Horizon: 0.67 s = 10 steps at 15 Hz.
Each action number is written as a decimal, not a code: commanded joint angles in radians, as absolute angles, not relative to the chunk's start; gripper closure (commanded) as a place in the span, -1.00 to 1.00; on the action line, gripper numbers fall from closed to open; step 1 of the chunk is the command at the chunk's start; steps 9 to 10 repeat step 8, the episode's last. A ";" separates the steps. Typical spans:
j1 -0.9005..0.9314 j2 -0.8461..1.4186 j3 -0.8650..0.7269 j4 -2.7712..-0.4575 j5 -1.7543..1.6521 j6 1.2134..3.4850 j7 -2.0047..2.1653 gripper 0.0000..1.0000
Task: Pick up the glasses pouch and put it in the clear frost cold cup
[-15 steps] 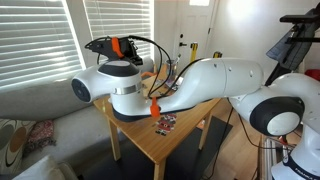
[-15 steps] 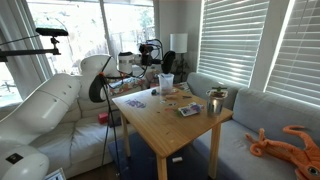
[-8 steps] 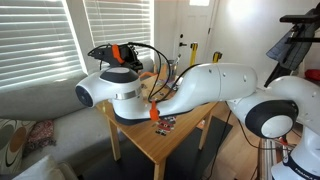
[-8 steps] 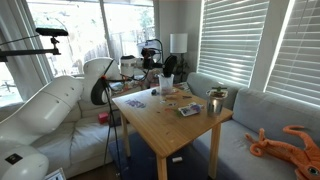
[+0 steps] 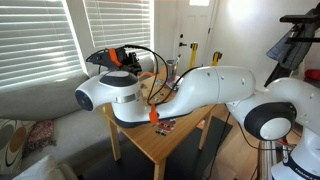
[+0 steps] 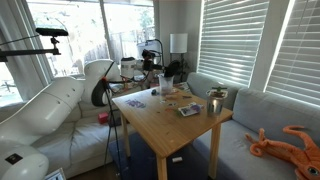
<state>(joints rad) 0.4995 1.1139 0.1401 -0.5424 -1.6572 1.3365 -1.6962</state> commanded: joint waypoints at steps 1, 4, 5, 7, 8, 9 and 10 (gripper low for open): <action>0.533 1.100 0.130 -0.477 -1.687 1.358 -1.754 -0.17; 0.587 1.031 0.022 -0.510 -1.653 1.437 -1.703 -0.57; 0.601 1.021 0.001 -0.504 -1.664 1.506 -1.690 -0.73; 0.618 1.003 -0.025 -0.493 -1.660 1.620 -1.667 -0.96; 0.614 1.014 -0.035 -0.506 -1.629 1.553 -1.682 -0.65; 0.614 1.014 -0.035 -0.506 -1.629 1.553 -1.682 -0.65; 0.614 1.014 -0.035 -0.506 -1.629 1.553 -1.682 -0.65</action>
